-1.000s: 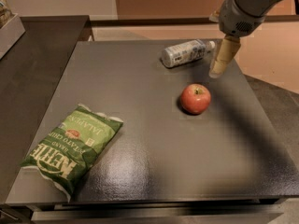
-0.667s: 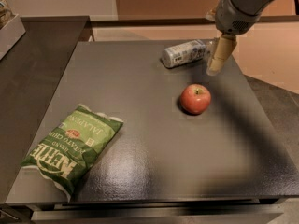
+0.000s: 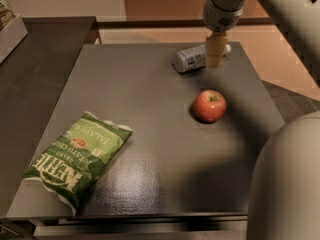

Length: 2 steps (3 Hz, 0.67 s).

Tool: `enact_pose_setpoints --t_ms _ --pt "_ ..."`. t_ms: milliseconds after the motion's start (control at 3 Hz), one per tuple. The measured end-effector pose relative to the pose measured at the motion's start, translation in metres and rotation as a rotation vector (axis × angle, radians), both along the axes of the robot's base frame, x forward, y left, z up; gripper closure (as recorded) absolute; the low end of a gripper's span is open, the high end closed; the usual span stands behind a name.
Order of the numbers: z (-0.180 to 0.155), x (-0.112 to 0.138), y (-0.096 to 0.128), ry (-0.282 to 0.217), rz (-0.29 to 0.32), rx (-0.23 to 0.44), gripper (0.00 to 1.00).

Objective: Pick blue plastic bottle

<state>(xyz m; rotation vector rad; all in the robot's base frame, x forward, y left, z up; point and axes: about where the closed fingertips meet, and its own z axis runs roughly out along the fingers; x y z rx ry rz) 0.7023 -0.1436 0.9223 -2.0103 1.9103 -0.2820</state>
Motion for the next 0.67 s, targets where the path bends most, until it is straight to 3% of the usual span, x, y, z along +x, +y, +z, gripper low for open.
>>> enact_pose_setpoints --t_ms 667 --pt "-0.014 0.037 0.027 -0.017 0.051 -0.133 0.0"
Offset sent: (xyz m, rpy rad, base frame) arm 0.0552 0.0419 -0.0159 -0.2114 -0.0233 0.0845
